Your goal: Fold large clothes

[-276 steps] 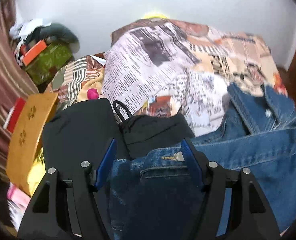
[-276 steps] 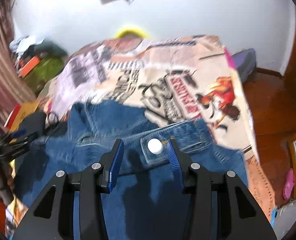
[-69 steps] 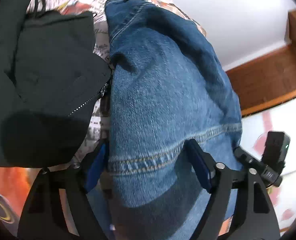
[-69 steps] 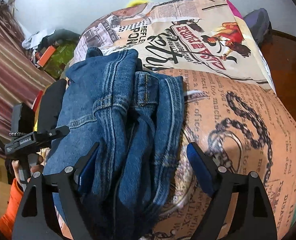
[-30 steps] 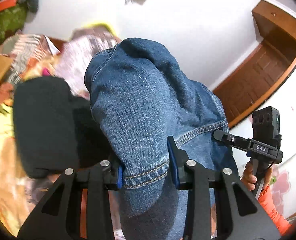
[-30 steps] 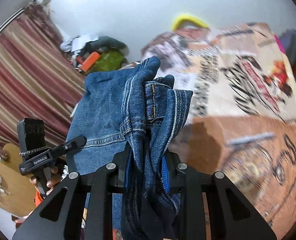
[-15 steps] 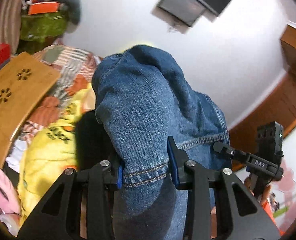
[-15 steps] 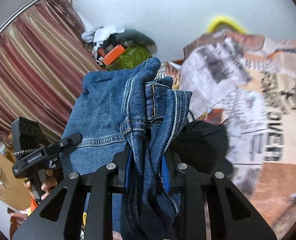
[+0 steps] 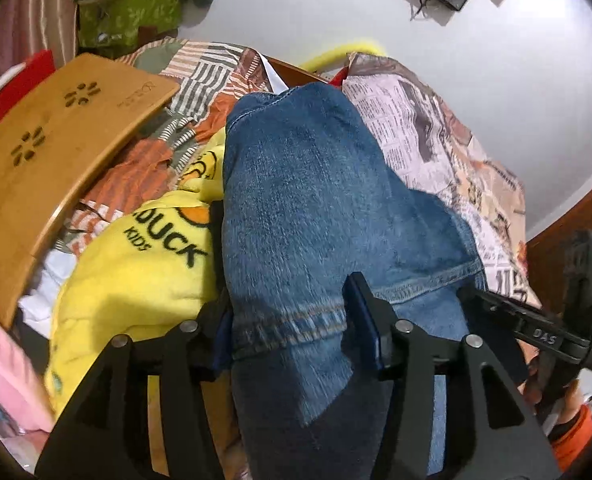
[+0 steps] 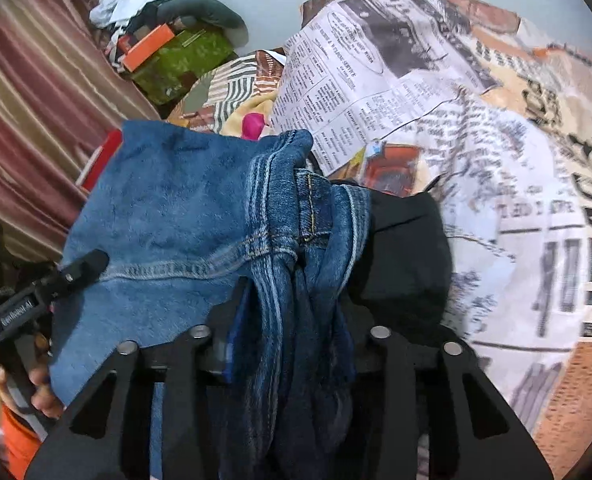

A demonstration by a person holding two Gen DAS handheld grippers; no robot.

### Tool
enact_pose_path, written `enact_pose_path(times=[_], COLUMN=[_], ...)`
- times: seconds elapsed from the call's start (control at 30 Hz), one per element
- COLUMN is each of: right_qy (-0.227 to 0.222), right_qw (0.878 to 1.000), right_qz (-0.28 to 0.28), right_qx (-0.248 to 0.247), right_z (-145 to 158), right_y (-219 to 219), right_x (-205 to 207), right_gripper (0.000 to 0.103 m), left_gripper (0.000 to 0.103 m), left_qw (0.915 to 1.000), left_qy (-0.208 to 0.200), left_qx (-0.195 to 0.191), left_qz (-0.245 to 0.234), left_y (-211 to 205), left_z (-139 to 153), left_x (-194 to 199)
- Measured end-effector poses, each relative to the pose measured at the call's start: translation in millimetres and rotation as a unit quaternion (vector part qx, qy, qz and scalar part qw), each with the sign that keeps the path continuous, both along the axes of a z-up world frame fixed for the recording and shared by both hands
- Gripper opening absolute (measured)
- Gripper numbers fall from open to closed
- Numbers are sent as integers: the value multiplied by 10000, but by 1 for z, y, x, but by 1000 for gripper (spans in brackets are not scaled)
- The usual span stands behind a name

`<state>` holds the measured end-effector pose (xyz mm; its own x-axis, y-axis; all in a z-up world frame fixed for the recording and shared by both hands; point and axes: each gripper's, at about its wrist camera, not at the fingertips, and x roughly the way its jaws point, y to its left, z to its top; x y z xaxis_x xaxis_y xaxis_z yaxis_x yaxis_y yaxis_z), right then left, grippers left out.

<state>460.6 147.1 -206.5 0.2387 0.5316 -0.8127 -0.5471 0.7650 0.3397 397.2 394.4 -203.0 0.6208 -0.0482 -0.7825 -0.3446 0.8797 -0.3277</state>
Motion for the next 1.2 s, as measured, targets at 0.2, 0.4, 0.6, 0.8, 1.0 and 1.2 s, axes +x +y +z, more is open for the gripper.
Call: enact_pose_path(times=[0.2,0.4,0.6,0.8,1.0,1.2], right_qy=[-279,-156,-395,-1048,-2089,-3145], right_qw=[9985,9991,9980,9942,9716,9300], right_qz=[102,-76,-97,-110,-115,-135], right_qx=[-467,-395,-476,192,1103,1895], right_z=[6,14,39,104,187,240], right_y=[-24,-56,-79,-103,-130,-155], right_x=[-35,-61,-91,-131,-194,-262], right_gripper=[49,53,53,53,53,53], left_gripper=[60,64,63,63,63,63], left_qw=[9977,9929,9896,9833,9682,9366], left_qy=[123,151,288,-300,-1398,-2481], left_qx=[659,1180,1412,1793,2077,2471], left_qz=[-44,-74,-45,-39,15,133], left_y=[-26,-61,-83,-112,-145,-185], left_z=[11,14,35,97,183,242], left_x=[-33,-84,-119,-161,-218,-286])
